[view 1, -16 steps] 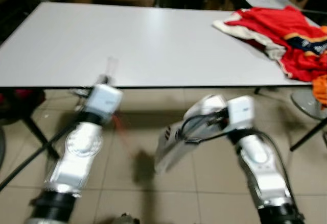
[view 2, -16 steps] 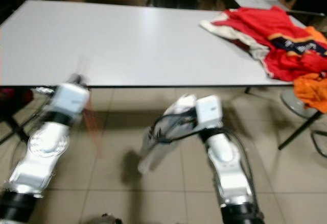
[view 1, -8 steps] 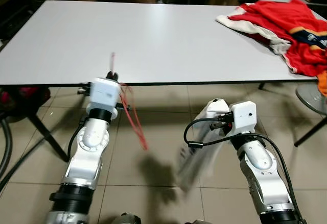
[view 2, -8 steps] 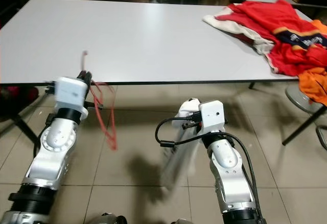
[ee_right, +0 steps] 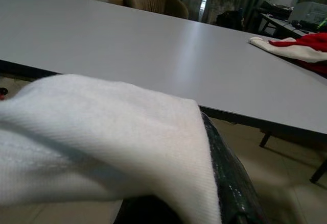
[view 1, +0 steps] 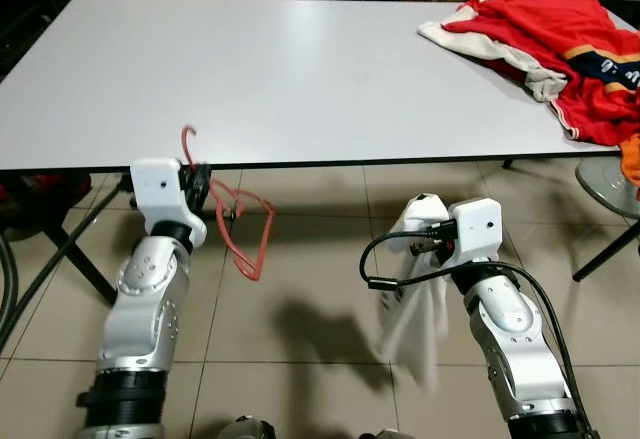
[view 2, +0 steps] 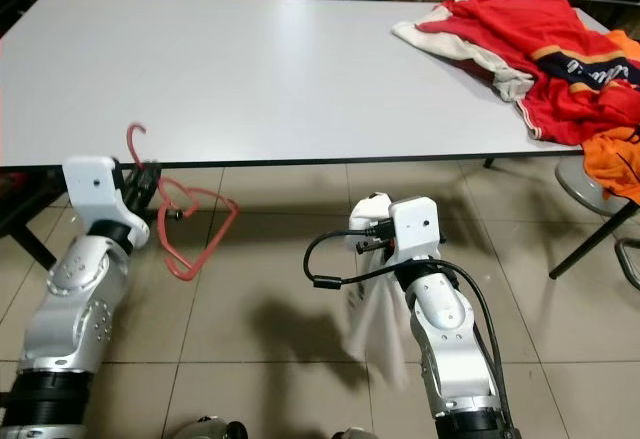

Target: Hang hanger

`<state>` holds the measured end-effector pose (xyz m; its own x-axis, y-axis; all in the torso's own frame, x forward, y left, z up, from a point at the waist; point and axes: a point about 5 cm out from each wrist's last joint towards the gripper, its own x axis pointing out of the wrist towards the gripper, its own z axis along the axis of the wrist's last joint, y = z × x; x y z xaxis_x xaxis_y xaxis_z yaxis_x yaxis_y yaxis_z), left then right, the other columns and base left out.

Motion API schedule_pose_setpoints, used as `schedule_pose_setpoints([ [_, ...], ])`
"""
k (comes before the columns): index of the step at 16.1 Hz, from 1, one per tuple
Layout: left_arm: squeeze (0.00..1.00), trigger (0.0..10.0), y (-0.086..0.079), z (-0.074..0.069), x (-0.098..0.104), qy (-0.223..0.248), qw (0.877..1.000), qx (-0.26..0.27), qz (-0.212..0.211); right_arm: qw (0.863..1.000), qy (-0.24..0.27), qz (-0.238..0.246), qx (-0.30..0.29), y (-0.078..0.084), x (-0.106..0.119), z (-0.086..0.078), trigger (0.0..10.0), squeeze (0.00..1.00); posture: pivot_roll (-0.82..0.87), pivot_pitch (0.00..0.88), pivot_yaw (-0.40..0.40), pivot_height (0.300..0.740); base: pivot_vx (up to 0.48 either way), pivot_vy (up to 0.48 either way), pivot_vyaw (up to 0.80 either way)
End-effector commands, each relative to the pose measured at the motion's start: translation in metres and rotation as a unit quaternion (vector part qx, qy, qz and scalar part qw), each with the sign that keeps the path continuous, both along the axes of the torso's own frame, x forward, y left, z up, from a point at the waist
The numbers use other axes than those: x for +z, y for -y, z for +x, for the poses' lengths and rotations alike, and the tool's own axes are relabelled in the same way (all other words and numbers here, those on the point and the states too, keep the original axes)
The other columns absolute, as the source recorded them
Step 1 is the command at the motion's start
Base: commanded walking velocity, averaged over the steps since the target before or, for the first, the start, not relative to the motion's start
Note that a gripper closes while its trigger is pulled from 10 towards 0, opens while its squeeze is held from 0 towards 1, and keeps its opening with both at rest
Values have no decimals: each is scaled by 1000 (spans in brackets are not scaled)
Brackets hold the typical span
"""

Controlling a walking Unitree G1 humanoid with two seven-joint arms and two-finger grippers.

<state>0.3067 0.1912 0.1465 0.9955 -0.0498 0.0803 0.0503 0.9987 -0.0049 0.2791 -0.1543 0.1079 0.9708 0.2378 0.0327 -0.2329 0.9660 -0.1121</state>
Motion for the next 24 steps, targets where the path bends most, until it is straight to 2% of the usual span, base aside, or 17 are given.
schedule_pose_setpoints([
  [1, 0, 10000, 12, 1, 27, 69, 996, -26, 51, 1000, 13, 2, 1, 1, 5, 4, 10000, 329, -56, 32, -37, 740, 0, 0, 0],
  [2, 0, 10000, 14, 0, 34, 92, 994, -26, 59, 1000, 13, 2, 1, 2, 5, 4, 10000, 333, -56, 32, -37, 740, 0, 0, 0],
  [3, 0, 10000, 16, -2, 50, 143, 986, -20, 79, 1000, 14, 1, 0, 2, 5, 4, 10000, 333, -58, 29, -38, 740, 0, 0, 0],
  [5, 0, 10000, 20, -4, 71, 197, 974, -17, 110, 1000, 15, 1, -2, 3, 6, 5, 10000, 333, -60, 26, -43, 740, 0, 161, 0],
  [6, 0, 10000, 21, -1, 76, 203, 971, -18, 124, 1000, 19, 1, -1, 2, 7, 5, 10000, 329, -60, 23, -43, 740, 337, 341, 0],
  [8, 0, 10000, 20, 2, 76, 200, 972, -11, 126, 999, 35, 2, -4, 1, 15, 8, 10000, 333, -64, 17, -43, 740, 360, 317, 0],
  [10, 0, 10000, 13, 4, 74, 193, 976, 12, 101, 999, 45, 5, -4, 2, 22, 11, 10000, 329, -66, 16, -44, 740, 360, 319, 0],
  [14, 0, 10000, 11, 6, 73, 194, 975, 15, 107, 999, 44, 5, -1, 1, 22, 10, 10000, 329, -65, 23, -47, 740, 359, 318, 0],
  [17, 0, 10000, 10, 7, 74, 195, 973, 17, 118, 998, 55, 18, 8, -4, 33, 12, 10000, 329, -68, 30, -46, 740, 358, 319, 0],
  [19, 0, 10000, 8, 7, 70, 190, 974, 21, 119, 995, 83, 26, 56, -15, 61, 15, 10000, 325, -69, 33, -43, 740, 356, 319, 0],
  [20, 0, 10000, 8, 7, 66, 185, 975, 23, 120, 989, 114, 28, 88, -22, 87, 18, 10000, 314, -70, 34, -43, 740, 356, 319, 0],
  [22, 0, 10000, 6, 8, 61, 178, 976, 30, 125, 966, 205, 5, 158, -30, 171, 31, 10000, 282, -78, 32, -38, 740, 349, 328, 0],
  [23, 0, 10000, 6, 8, 60, 176, 976, 30, 127, 955, 249, -10, 160, -27, 208, 36, 10000, 278, -85, 30, -35, 740, 349, 330, 0],
  [24, 0, 10000, 7, 9, 59, 175, 976, 29, 127, 940, 309, -53, 136, -15, 266, 49, 10000, 286, -91, 28, -37, 740, 345, 334, 0],
])
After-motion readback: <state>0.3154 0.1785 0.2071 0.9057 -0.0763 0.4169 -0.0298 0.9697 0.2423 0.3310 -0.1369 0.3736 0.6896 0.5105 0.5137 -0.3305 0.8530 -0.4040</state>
